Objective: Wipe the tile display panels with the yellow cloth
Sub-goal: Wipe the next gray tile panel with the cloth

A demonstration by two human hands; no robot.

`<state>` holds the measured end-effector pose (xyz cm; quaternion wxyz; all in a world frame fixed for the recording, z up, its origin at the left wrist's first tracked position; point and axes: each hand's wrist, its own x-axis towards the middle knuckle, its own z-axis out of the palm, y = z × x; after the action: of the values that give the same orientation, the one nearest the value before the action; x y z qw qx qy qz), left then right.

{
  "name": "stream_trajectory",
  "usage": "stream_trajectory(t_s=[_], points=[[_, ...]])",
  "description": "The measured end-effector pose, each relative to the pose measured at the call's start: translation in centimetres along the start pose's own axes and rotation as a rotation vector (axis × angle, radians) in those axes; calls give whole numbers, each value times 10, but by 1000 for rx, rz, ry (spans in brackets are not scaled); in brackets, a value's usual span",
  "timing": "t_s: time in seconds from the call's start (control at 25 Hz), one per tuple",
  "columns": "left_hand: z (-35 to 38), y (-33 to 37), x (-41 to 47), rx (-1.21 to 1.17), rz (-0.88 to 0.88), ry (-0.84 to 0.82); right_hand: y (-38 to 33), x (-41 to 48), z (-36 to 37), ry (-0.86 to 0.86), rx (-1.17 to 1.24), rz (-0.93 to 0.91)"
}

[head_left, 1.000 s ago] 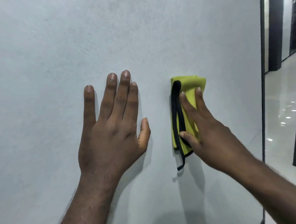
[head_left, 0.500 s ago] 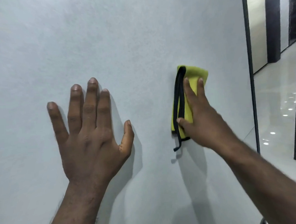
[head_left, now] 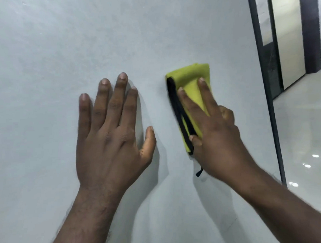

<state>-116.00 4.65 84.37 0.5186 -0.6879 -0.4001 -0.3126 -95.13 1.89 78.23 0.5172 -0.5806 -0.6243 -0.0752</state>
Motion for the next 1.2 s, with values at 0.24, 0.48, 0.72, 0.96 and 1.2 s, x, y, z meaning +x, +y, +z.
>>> stream_trajectory(t_s=[0.24, 0.48, 0.72, 0.96, 1.2], points=[[15, 36, 0, 129, 35, -98, 63, 0, 7, -28, 65, 82], [18, 39, 1, 124, 87, -44, 54, 9, 3, -16, -6, -80], [20, 44, 2, 30, 31, -33, 81, 49, -15, 71, 180, 174], [25, 63, 2, -46, -44, -69, 102, -1, 11, -14, 74, 58], [32, 91, 25, -46, 50, -63, 105, 38, -14, -6, 62, -69]])
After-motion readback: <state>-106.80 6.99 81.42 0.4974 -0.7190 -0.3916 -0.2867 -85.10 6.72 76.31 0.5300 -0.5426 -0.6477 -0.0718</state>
